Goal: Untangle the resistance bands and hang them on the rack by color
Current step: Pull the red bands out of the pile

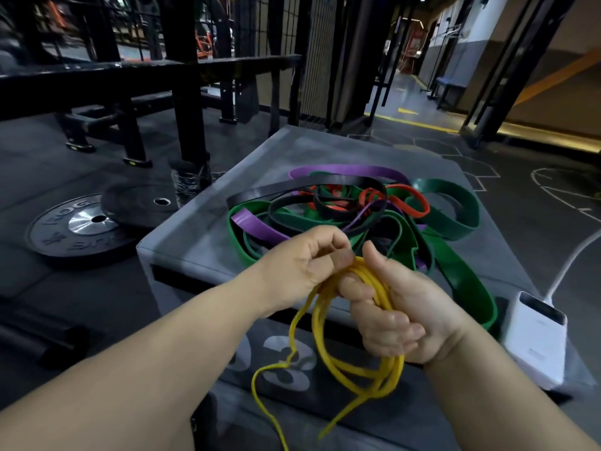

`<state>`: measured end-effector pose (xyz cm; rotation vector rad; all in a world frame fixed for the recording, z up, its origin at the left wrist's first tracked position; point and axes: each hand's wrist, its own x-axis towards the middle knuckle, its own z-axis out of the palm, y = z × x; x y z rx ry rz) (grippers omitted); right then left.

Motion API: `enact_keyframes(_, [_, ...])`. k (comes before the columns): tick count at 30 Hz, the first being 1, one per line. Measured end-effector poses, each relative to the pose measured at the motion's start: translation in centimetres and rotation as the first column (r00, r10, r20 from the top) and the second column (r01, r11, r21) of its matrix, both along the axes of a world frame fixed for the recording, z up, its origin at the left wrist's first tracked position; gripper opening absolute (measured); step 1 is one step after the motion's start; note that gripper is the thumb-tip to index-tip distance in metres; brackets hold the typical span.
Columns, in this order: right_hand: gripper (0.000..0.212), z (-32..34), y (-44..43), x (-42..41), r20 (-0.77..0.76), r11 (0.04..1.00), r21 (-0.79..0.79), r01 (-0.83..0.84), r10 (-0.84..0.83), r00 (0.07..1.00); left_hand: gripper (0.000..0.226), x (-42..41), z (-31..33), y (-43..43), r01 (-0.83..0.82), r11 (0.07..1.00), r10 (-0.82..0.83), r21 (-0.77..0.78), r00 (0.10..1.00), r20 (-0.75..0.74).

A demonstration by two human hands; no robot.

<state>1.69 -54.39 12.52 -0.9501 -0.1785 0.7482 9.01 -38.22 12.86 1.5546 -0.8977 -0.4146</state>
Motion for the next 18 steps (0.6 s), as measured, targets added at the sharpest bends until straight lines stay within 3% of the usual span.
enact_keyframes(4, [0.053,0.2,0.0,0.0,-0.061,0.997,-0.065,0.050,-0.054,0.997,0.013,-0.1,0.0,-0.1,0.002,0.999,-0.002,0.035,1.000,0.003])
enact_keyframes(8, [0.055,1.3,0.6,-0.8,-0.053,0.941,-0.253,0.223,-0.243,0.969,0.031,-0.2,0.3,0.3,0.018,0.975,-0.036,0.222,0.996,0.077])
enact_keyframes(10, [0.055,1.5,0.5,-0.8,-0.034,0.907,-0.318,0.278,-0.303,0.952,0.018,0.0,0.2,0.4,0.023,0.968,-0.055,0.251,0.991,0.122])
enact_keyframes(12, [0.056,1.5,0.4,-0.7,-0.016,0.893,-0.344,0.290,-0.314,0.949,0.009,0.1,0.3,0.4,0.016,0.981,-0.041,0.196,0.992,0.123])
enact_keyframes(18, [0.063,0.6,0.5,-0.7,0.100,0.941,-0.265,0.213,-0.193,0.976,0.013,-0.4,0.6,0.2,0.043,0.996,-0.041,-0.077,0.999,0.020])
